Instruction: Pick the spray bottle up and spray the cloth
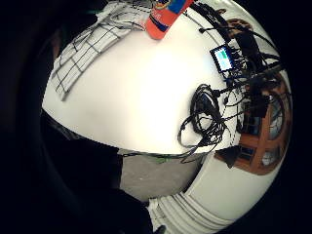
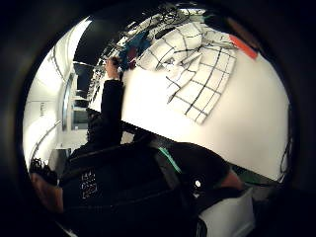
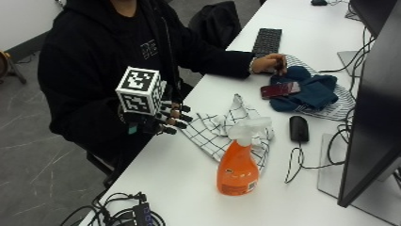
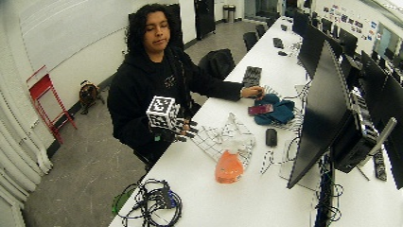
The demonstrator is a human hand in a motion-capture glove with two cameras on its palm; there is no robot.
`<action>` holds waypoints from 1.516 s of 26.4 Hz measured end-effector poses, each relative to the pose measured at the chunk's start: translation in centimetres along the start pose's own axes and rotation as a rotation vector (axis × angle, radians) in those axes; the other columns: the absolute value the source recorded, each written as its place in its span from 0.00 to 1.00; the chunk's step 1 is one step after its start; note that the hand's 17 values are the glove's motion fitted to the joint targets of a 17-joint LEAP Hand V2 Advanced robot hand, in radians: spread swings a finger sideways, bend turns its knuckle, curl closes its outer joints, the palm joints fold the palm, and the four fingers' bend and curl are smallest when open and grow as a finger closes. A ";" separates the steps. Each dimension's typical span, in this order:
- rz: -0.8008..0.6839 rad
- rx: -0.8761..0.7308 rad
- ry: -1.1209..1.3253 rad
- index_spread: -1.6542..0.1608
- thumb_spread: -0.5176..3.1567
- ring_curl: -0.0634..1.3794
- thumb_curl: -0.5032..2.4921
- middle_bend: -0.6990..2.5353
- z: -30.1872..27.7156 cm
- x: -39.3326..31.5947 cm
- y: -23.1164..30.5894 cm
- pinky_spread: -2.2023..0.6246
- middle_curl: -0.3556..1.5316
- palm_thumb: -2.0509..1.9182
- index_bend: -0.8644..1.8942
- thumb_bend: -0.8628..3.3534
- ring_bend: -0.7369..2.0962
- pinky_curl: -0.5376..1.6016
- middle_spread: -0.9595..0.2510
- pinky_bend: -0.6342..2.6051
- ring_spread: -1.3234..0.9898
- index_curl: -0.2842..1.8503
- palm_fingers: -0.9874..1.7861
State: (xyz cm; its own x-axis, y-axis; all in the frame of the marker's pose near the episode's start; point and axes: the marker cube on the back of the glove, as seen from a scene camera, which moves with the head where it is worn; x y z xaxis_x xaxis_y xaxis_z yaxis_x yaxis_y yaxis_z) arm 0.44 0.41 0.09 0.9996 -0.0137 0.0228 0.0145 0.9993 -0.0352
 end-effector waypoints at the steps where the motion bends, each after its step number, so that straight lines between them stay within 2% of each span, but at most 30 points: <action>1: 0.006 0.002 -0.003 0.70 0.37 0.17 0.22 0.29 0.1 0.2 0.0 0.82 0.29 0.61 0.37 0.23 0.40 0.34 0.70 0.29 0.52 0.21 0.51; 10: 0.097 0.040 -0.022 0.69 0.40 0.20 0.23 0.29 -0.1 3.9 -1.2 0.83 0.31 0.62 0.37 0.22 0.41 0.36 0.71 0.29 0.51 0.23 0.53; 20: 0.236 0.111 -0.043 0.69 0.42 0.23 0.25 0.29 -4.8 10.1 -5.6 0.83 0.34 0.63 0.36 0.20 0.42 0.38 0.70 0.28 0.51 0.24 0.56; 26: 0.287 0.278 -0.320 0.70 0.42 0.25 0.25 0.32 -9.6 13.1 -10.1 0.82 0.36 0.64 0.34 0.20 0.44 0.38 0.69 0.28 0.50 0.23 0.62; 33: 0.199 0.258 -0.694 0.71 0.42 0.26 0.27 0.32 -10.5 14.0 -15.6 0.81 0.37 0.68 0.35 0.21 0.43 0.39 0.68 0.28 0.50 0.23 0.62; 37: 0.163 0.314 -0.862 0.71 0.42 0.26 0.28 0.31 -9.9 13.2 -20.0 0.81 0.38 0.70 0.37 0.21 0.43 0.39 0.68 0.27 0.50 0.24 0.62; 40: 0.152 0.290 -0.939 0.72 0.41 0.26 0.28 0.31 -9.1 13.2 -19.9 0.81 0.38 0.71 0.38 0.22 0.42 0.39 0.67 0.26 0.49 0.25 0.65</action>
State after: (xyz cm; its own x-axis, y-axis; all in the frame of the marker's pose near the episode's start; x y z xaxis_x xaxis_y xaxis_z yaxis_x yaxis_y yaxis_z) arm 13.52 -19.93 -8.02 0.5653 0.0238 0.8245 -0.2438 0.9598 0.1394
